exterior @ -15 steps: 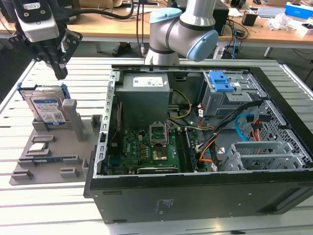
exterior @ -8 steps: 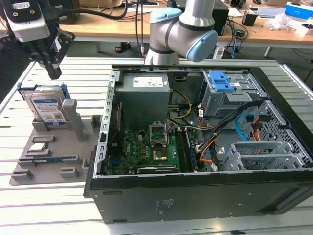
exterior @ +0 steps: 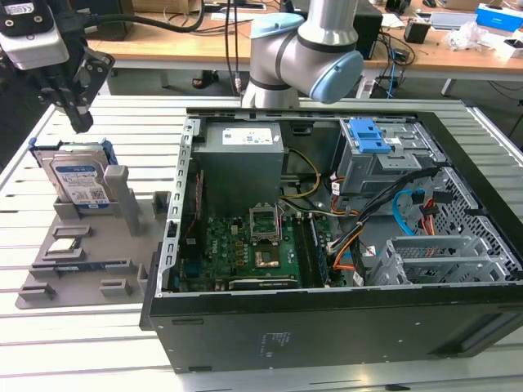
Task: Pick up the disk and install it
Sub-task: 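Reach for the disk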
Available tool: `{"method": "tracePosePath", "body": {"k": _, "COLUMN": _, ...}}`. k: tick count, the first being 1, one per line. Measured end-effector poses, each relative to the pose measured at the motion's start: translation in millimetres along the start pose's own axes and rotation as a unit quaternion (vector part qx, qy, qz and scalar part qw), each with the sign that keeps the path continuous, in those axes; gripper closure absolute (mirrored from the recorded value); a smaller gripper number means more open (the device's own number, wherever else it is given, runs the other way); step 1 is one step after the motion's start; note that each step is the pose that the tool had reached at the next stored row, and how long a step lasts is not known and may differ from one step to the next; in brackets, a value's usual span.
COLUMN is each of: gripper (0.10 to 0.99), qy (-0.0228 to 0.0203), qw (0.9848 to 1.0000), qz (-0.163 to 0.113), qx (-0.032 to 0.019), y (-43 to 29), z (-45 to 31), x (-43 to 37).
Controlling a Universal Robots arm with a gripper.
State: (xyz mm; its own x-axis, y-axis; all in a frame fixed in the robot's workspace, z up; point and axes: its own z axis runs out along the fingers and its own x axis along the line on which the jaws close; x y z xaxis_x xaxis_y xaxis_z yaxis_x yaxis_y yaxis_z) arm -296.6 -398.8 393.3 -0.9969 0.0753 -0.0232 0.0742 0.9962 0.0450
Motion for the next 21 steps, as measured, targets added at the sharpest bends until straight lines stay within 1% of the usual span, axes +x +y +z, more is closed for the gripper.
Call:
{"method": "tracePosePath", "body": {"k": 13, "gripper": 0.98, "qy": 0.0, "qw": 1.0, "qz": 0.0, "qx": 0.0, "y": -1.6, "z": -0.5, "x": 21.7}}
{"method": "tracePosePath", "body": {"k": 17, "gripper": 0.98, "qy": 0.0, "qw": 1.0, "qz": 0.0, "qx": 0.0, "y": -2.0, "z": -0.6, "x": 26.3}}
{"method": "tracePosePath", "body": {"k": 21, "gripper": 0.98, "qy": -0.0001, "qw": 1.0, "qz": 0.0, "qx": 0.0, "y": -2.5, "z": -0.8, "x": 32.9}}
